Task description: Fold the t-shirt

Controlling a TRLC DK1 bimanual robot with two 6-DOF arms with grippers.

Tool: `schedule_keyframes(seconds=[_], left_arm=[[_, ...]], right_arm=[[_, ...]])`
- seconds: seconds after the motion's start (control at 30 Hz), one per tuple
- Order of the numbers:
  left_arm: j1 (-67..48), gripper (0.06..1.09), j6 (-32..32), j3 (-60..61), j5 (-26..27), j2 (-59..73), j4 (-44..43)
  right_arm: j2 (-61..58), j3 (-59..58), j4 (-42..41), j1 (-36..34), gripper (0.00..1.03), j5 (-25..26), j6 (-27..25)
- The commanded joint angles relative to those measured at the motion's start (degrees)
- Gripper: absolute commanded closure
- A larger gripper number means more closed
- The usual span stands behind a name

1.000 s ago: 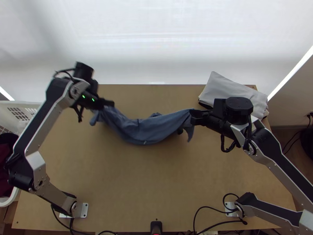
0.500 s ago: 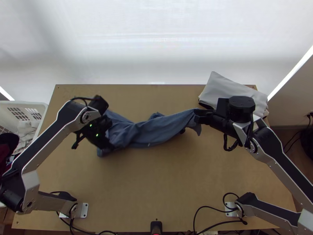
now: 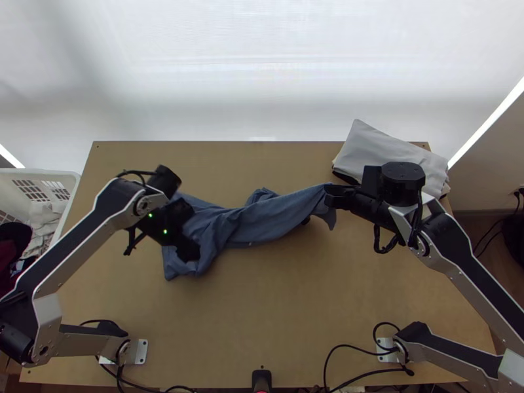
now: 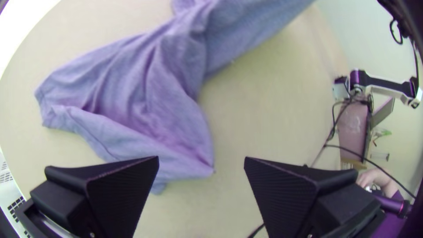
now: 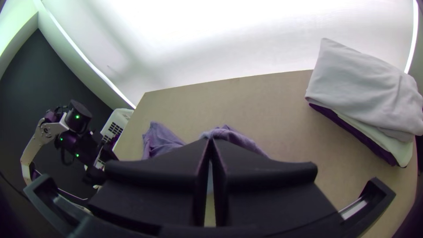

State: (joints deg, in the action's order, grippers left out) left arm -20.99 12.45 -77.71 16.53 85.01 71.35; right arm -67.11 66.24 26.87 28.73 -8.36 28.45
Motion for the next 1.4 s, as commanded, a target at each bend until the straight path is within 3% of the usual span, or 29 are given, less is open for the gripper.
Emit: schedule_keyframes(seconds=[0.0, 0.37, 0.77, 1.27, 1.37], left_arm=[[6.23, 0.11, -5.24, -4.29, 0.6, 1.12, -4.2], [22.93, 0.11, -24.14, -19.76, -0.45, 20.37, -1.65], [26.79, 0.14, -23.87, -24.15, -2.21, 28.28, -7.54], [26.79, 0.14, -21.76, -30.48, -6.6, 39.44, -8.51], [26.53, 0.19, -21.68, -30.22, -6.78, 39.44, -8.33]], right_arm=[[0.14, -0.93, -0.33, -0.17, 1.0, -0.08, 0.21], [-0.04, -1.64, -1.65, 0.71, 1.0, -0.17, 0.82], [0.05, -3.13, -4.9, 1.94, 1.0, -0.08, 1.44], [0.23, -3.48, -5.08, 2.03, 1.0, -0.08, 1.44], [0.23, -3.57, -5.08, 1.94, 1.0, -0.08, 1.44]])
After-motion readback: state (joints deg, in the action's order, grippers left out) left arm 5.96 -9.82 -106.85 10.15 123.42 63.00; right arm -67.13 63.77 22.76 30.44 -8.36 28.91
